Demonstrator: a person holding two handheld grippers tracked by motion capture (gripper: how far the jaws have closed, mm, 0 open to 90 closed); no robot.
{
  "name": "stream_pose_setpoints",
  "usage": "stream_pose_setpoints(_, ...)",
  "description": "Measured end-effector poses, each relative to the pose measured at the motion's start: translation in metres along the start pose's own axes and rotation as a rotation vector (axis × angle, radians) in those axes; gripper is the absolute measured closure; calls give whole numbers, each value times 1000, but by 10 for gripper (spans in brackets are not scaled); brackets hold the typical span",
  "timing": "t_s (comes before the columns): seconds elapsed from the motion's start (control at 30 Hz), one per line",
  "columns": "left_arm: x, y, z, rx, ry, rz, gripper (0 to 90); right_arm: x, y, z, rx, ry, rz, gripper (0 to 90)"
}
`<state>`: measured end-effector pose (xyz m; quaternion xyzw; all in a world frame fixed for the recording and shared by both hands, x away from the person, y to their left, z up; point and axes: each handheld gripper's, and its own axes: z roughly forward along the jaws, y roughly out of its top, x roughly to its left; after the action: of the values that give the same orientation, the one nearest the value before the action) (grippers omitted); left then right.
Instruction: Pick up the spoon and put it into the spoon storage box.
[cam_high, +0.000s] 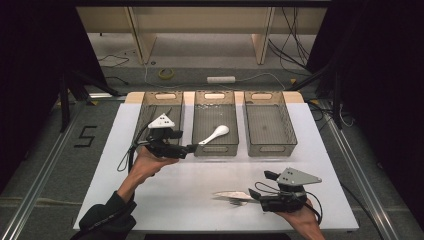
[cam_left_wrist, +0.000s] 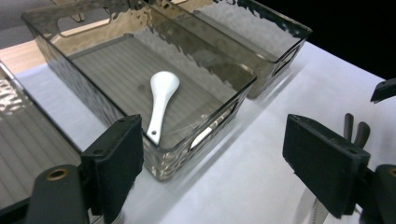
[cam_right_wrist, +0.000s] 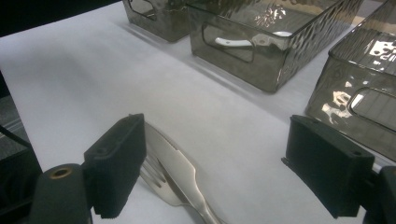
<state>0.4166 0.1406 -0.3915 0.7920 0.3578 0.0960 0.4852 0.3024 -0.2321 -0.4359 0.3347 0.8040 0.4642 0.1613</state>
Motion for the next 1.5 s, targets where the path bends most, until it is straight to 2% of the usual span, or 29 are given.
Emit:
stream_pose_setpoints(0.17, 1, -14, -6, -36, -4, -22, 200, -2, 0, 0, 12, 1, -3, 210)
stream_pose_setpoints(0.37, -1, -30, -13, -49, -8, -34, 187, -5, 0, -1, 26, -2, 1, 210)
stream_pose_setpoints(0.5, -3, -37, -18, -53, -16, -32, 173, -7, 0, 0, 45, -4, -4, 210)
stream_pose_setpoints(0.63, -7, -42, -22, -51, 4, -3, 167, -8, -1, 0, 78, -15, -12, 210)
stream_pose_setpoints(0.8, -11, -47, -28, -63, 4, -2, 163, -13, -1, -1, 105, -31, -21, 214)
stream_pose_setpoints(1.07, -11, -52, -36, -81, 7, -14, 163, -22, -4, 0, 192, -46, -59, 220)
stream_pose_setpoints(1.23, -14, -55, -40, -82, 7, -9, 163, -25, -7, 0, 243, -30, -70, 230)
stream_pose_setpoints(1.5, -19, -59, -46, -85, 8, 5, 162, -20, -10, 6, 327, 1, -108, 235)
